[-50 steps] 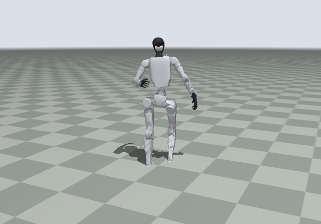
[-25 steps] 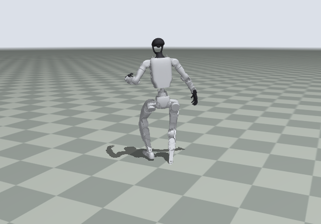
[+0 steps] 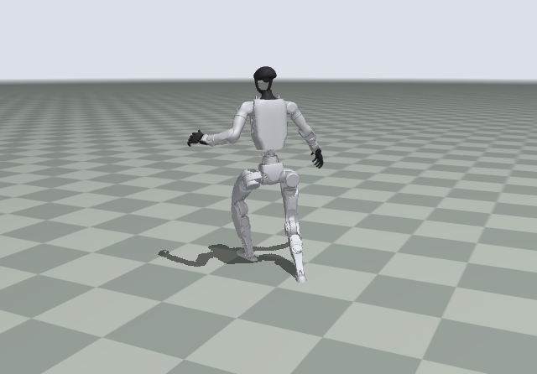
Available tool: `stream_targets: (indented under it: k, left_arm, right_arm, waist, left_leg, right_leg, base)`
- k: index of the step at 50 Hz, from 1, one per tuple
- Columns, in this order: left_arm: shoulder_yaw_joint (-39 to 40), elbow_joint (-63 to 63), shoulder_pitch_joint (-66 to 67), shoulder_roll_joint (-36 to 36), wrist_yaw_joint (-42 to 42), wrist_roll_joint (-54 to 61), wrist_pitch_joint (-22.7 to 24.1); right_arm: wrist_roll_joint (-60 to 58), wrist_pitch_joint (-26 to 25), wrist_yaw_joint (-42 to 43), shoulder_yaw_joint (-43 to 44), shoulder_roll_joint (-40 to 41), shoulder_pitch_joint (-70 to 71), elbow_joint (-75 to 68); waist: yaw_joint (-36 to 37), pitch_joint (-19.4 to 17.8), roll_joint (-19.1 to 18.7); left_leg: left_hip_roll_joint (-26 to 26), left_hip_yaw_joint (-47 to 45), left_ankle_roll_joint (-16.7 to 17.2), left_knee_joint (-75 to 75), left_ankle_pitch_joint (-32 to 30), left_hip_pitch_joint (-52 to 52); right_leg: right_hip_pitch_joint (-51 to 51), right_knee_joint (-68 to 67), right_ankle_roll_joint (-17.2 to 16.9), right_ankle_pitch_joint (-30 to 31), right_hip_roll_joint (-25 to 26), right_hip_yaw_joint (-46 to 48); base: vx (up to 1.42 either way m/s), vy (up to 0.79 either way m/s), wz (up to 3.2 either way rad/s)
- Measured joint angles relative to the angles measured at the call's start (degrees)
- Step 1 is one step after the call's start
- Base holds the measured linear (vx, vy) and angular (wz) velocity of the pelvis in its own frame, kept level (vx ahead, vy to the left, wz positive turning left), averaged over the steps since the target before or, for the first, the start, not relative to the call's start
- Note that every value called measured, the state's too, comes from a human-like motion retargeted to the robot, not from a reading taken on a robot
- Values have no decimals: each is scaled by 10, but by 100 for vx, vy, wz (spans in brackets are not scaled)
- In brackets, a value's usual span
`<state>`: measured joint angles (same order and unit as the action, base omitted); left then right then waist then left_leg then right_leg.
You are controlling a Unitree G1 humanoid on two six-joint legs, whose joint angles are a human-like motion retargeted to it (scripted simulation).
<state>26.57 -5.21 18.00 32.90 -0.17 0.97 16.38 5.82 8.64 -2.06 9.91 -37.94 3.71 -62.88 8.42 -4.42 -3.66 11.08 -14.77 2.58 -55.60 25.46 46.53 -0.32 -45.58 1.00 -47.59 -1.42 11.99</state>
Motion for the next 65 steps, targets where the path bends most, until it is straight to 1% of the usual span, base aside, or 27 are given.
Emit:
stream_targets:
  k: [3,5,7,8,10,13,15,18,20,23,27,30,32,35,38,40,42,44,47,48,50,53,56,60,65]
  left_arm:
    - [10,-5,8,-11,13,11,0]
    - [14,-9,11,-17,22,18,0]
    - [16,-10,13,-23,28,24,-2]
    - [16,-10,13,-25,32,25,-4]
    - [17,-8,14,-29,38,26,-8]
    - [17,3,13,-30,47,20,-13]
    - [17,13,12,-24,54,11,-15]
    - [18,21,8,-6,67,-6,-17]
    - [18,23,4,6,75,-13,-18]
    - [15,24,-2,21,84,-15,-17]
    - [5,38,-9,28,94,-11,-9]
    - [-5,62,-16,27,99,-9,-3]
    - [-13,81,-20,24,98,-8,1]
    - [-25,111,-31,21,92,-6,2]
    - [-34,136,-46,23,78,-6,2]
    - [-39,149,-55,26,67,-9,1]
    - [-45,156,-64,33,55,-15,0]
    - [-52,156,-71,46,46,-28,1]
    - [-64,148,-81,71,42,-60,3]
    - [-67,144,-85,79,43,-72,4]
    - [-72,138,-92,90,47,-90,6]
    - [-78,133,-94,97,49,-103,9]
    - [-83,131,-90,101,44,-106,11]
    - [-90,130,-81,105,30,-101,14]
    - [-94,131,-73,113,10,-84,17]
  right_arm:
    - [3,1,13,9,20,-12,-6]
    - [6,0,19,13,35,-18,-13]
    - [8,-2,23,14,50,-25,-23]
    - [9,-4,23,13,59,-27,-29]
    - [11,-8,21,9,77,-31,-42]
    - [14,-14,10,-1,100,-29,-62]
    - [14,-19,1,-8,113,-24,-77]
    - [11,-25,-10,-20,132,-17,-101]
    - [3,-28,-18,-29,146,-15,-117]
    - [-12,-30,-28,-39,165,-18,-136]
    - [-30,-34,-30,-41,185,-31,-153]
    - [-44,-38,-26,-38,194,-40,-160]
    - [-54,-41,-24,-37,198,-46,-162]
    - [-72,-47,-24,-34,202,-51,-158]
    - [-87,-54,-30,-31,208,-62,-153]
    - [-96,-60,-33,-31,211,-74,-151]
    - [-104,-64,-32,-33,212,-87,-150]
    - [-120,-69,-28,-37,212,-98,-153]
    - [-146,-73,-14,-45,209,-110,-162]
    - [-155,-73,-8,-48,207,-113,-164]
    - [-168,-75,4,-52,201,-117,-166]
    - [-179,-75,16,-55,194,-122,-163]
    - [-183,-74,22,-58,191,-126,-155]
    - [-181,-74,24,-59,190,-131,-143]
    - [-169,-74,18,-58,191,-135,-127]
  waist:
    - [-8,6,24]
    - [-18,12,53]
    - [-34,17,84]
    - [-44,19,102]
    - [-64,22,129]
    - [-98,21,157]
    - [-123,18,165]
    - [-155,16,153]
    - [-172,16,133]
    - [-186,18,95]
    - [-195,7,56]
    - [-197,-18,37]
    - [-196,-38,30]
    - [-194,-84,19]
    - [-195,-138,8]
    - [-196,-170,1]
    - [-194,-195,-9]
    - [-190,-210,-21]
    - [-178,-227,-46]
    - [-172,-231,-55]
    - [-161,-231,-71]
    - [-150,-225,-90]
    - [-147,-222,-103]
    - [-151,-215,-109]
    - [-160,-190,-95]
  left_leg:
    - [-35,-16,-18,-13,-5,-23]
    - [-76,-35,-36,-6,-1,-40]
    - [-128,-47,-50,6,-2,-55]
    - [-159,-52,-57,23,-8,-66]
    - [-206,-58,-69,48,-12,-83]
    - [-264,-54,-87,80,-12,-109]
    - [-288,-44,-95,92,-6,-125]
    - [-295,-21,-96,89,10,-146]
    - [-282,-3,-91,84,22,-157]
    - [-247,22,-79,85,38,-174]
    - [-211,44,-62,84,61,-209]
    - [-192,55,-52,69,85,-245]
    - [-182,58,-46,46,105,-266]
    - [-164,67,-36,19,135,-320]
    - [-142,81,-25,-8,166,-382]
    - [-126,92,-19,-24,181,-421]
    - [-104,99,-11,-39,194,-453]
    - [-78,103,0,-51,203,-476]
    - [-34,101,22,-61,207,-498]
    - [-18,98,29,-62,207,-502]
    - [8,94,38,-67,207,-499]
    - [31,95,42,-76,209,-488]
    - [45,100,43,-82,212,-486]
    - [46,109,37,-84,214,-486]
    - [14,115,18,-76,211,-474]
  right_leg:
    - [4,-52,-8,1,-38,0]
    - [-3,-104,-22,12,-79,-2]
    - [-16,-163,-52,52,-109,-25]
    - [-25,-192,-71,78,-122,-42]
    - [-50,-259,-95,135,-154,-60]
    - [-111,-390,-117,235,-202,-87]
    - [-163,-482,-120,277,-217,-107]
    - [-257,-627,-114,291,-195,-132]
    - [-330,-725,-108,294,-158,-136]
    - [-451,-854,-89,316,-104,-120]
    - [-602,-959,-73,355,-58,-92]
    - [-699,-988,-69,378,-39,-77]
    - [-752,-986,-67,374,-33,-72]
    - [-816,-938,-70,380,-29,-62]
    - [-845,-834,-79,385,-41,-55]
    - [-856,-737,-91,398,-54,-54]
    - [-868,-617,-106,415,-68,-53]
    - [-884,-481,-123,431,-71,-56]
    - [-896,-261,-152,438,-59,-58]
    - [-896,-198,-158,442,-55,-52]
    - [-896,-102,-160,460,-49,-37]
    - [-896,-34,-160,499,-42,-26]
    - [-896,-27,-160,534,-37,-22]
    - [-896,-56,-160,567,-32,-21]
    - [-896,-106,-160,565,-30,-28]
  base:
    - [44,9,69]
    - [45,8,87]
    - [44,9,113]
    - [39,10,121]
    - [35,9,110]
    - [31,9,97]
    - [27,9,83]
    - [22,9,60]
    - [16,9,28]
    - [11,12,0]
    - [7,14,-3]
    - [4,13,5]
    - [2,10,9]
    - [0,7,15]
    - [-1,1,40]
    - [-4,-4,62]
    - [-7,-5,61]
    - [-10,-5,46]
    - [-18,-1,18]
    - [-23,0,-14]
    - [-20,-2,-30]
    - [-8,-2,-19]
    - [2,-1,0]
    - [10,-4,4]
    - [14,-3,-5]
